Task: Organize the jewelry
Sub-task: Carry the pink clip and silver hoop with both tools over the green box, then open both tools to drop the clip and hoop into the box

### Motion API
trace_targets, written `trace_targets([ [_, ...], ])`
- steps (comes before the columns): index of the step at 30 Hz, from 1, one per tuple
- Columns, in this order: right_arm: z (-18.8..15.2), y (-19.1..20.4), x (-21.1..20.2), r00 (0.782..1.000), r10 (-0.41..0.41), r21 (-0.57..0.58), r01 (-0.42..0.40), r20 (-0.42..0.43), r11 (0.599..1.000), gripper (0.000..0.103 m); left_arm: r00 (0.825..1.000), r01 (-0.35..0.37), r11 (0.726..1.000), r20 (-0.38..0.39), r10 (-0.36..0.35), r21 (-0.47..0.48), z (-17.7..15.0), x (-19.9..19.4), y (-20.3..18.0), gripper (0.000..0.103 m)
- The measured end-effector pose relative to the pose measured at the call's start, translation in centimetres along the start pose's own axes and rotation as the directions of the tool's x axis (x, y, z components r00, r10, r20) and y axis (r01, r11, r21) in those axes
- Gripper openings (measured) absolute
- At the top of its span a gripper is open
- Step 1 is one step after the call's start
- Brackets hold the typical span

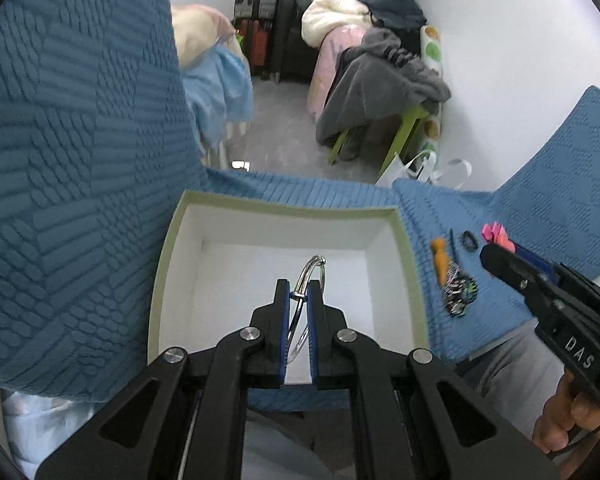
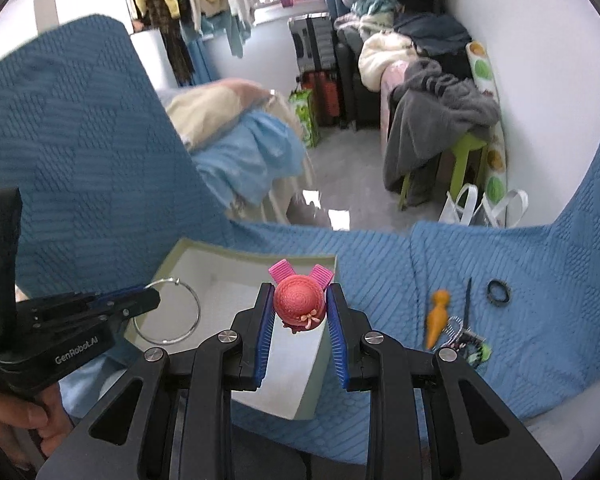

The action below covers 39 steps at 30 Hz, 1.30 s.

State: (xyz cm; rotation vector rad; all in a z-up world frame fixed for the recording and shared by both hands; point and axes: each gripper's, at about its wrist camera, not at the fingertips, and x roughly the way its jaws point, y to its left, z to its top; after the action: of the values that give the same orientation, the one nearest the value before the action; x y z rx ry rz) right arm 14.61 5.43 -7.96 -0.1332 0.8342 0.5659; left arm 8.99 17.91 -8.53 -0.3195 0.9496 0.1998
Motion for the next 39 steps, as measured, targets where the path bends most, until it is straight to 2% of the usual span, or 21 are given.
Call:
trace_targets([
  [11, -3.2, 0.9, 5.1, 0.987, 0.014, 0.005, -0.013, -0.162, 1.0, 0.023, 0.995, -0.02, 1.0, -0.099, 0.019, -0.011, -1.3, 3.7, 2.2, 0.008],
  [18, -4.1, 1.3, 5.9, 0.979, 0.016, -0.006, -0.017, -0.201, 1.0, 0.024, 0.993, -0.022, 0.999, -0.119, 0.019, -0.03, -1.9, 4.4, 2.9, 0.008],
  [21, -4.0, 1.6, 5.5, 0.982, 0.025, -0.01, -0.027, -0.189, 1.0, 0.025, 0.993, -0.007, 0.999, -0.115, 0.002, -0.043, -1.8, 4.1, 2.9, 0.008],
  [23, -3.7, 1.6, 5.0, 0.984, 0.029, -0.014, -0.032, -0.176, 0.999, 0.035, 0.994, 0.011, 0.998, -0.107, -0.017, -0.056, -1.5, 3.7, 2.8, 0.02],
  [24, -3.6, 1.6, 4.7, 0.985, 0.031, -0.015, -0.034, -0.168, 0.999, 0.037, 0.995, 0.006, 0.998, -0.095, -0.012, -0.057, -1.3, 3.2, 2.7, 0.033],
  [25, -3.4, 1.6, 4.3, 0.987, 0.035, -0.017, -0.038, -0.157, 0.999, 0.037, 0.997, 0.0, 0.999, -0.079, -0.004, -0.054, -1.3, 2.8, 2.7, 0.039],
  [31, -1.9, 1.7, 1.8, 0.996, 0.038, -0.046, -0.042, -0.085, 0.998, 0.037, 1.0, 0.0, 0.999, -0.02, -0.001, -0.036, -0.3, 0.1, 1.6, 0.039],
  [39, 1.0, 1.4, -3.7, 0.997, 0.049, -0.071, -0.044, 0.063, 0.996, 0.037, 0.998, -0.003, 1.0, 0.067, 0.004, -0.024, 1.2, -3.9, -0.2, 0.039],
])
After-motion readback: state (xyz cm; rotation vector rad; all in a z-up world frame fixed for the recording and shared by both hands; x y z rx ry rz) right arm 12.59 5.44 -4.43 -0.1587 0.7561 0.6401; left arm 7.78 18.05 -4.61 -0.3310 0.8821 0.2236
